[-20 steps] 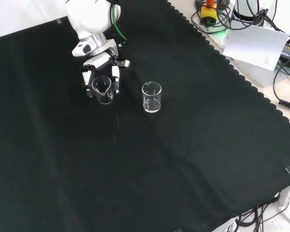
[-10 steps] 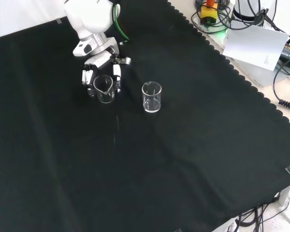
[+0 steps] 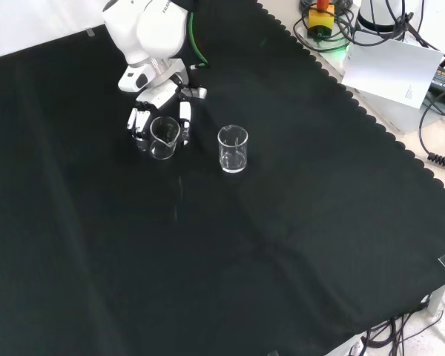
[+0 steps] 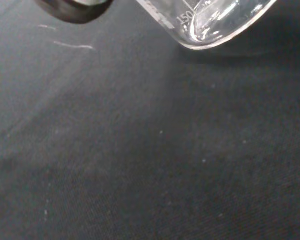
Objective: Place the beaker back on the table.
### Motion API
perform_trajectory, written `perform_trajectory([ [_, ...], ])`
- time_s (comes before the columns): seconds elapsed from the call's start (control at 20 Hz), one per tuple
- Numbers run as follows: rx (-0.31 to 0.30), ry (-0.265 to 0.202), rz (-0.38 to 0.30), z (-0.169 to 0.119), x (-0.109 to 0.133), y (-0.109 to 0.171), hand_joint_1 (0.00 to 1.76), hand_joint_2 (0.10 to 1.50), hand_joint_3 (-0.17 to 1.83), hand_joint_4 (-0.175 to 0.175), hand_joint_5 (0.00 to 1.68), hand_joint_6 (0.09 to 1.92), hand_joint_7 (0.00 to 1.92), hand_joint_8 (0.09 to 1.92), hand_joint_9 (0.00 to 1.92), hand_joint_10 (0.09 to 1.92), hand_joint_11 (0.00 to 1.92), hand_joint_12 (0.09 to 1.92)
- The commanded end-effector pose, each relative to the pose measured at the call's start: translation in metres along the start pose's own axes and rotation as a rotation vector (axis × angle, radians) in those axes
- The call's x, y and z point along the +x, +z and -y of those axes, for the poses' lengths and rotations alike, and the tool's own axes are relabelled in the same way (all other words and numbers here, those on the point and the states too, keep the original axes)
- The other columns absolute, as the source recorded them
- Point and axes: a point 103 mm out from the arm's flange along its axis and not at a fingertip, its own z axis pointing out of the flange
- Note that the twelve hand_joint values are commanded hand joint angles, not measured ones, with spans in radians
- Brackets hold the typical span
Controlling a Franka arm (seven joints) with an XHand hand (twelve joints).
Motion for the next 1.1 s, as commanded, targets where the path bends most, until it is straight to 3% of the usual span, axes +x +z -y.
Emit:
perform_trajectory([
  [0.05,-0.029,0.035,-0.007,0.003,-0.006,-0.016,0.97,1.0,-0.17,-0.059,0.41,0.57,0.42,0.69,0.7,0.49,0.44,1.28],
  [1.1,-0.036,0.088,-0.101,0.008,-0.017,-0.016,0.92,0.98,-0.17,-0.064,0.44,0.49,0.35,0.69,0.59,0.56,0.4,1.31],
])
